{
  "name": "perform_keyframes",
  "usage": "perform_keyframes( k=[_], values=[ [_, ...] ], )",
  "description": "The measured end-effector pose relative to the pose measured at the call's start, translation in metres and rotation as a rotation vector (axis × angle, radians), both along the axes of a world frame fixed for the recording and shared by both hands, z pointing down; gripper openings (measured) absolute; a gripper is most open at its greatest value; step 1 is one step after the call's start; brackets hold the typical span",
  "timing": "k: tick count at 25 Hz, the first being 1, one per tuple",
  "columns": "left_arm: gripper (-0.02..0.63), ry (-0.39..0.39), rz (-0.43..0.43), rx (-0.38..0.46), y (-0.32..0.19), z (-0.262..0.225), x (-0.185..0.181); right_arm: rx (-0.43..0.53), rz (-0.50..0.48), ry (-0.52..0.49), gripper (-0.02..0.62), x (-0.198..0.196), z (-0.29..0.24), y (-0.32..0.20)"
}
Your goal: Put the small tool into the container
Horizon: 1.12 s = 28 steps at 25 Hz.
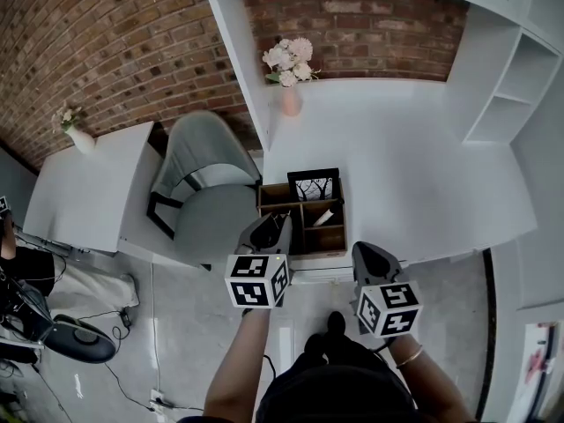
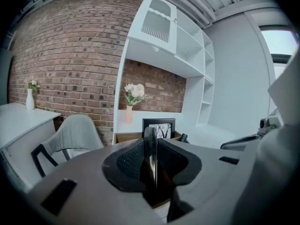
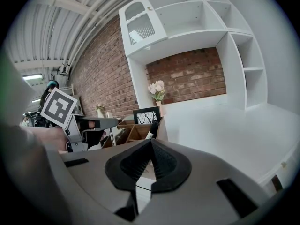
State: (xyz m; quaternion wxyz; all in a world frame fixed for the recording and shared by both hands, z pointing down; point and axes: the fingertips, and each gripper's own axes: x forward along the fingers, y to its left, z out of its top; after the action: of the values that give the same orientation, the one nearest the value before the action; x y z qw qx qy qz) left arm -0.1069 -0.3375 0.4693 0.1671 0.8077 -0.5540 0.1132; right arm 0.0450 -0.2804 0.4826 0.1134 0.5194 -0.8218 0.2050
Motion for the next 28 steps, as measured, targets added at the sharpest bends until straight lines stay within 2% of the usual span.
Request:
perform_keyframes(
  k=[14, 23, 28],
  values=[
    [0.091, 0.021, -0.015, -0.046, 0.030, 0.016, -0.007, 0.030, -0.025, 0.007, 0.003, -0.007, -0.009, 0.004],
    [0.089, 0.021, -0.041, -0.006, 0.053, 0.005, -0.016, 0.097, -0.044, 0.014, 0.003, -0.014, -0.027, 0.010],
    [0.056, 0.016, -0.053, 0.014, 0.067, 0.000, -0.019, 0.128, -0.050, 0.014, 0.003, -0.016, -0.036, 0.016]
  ],
)
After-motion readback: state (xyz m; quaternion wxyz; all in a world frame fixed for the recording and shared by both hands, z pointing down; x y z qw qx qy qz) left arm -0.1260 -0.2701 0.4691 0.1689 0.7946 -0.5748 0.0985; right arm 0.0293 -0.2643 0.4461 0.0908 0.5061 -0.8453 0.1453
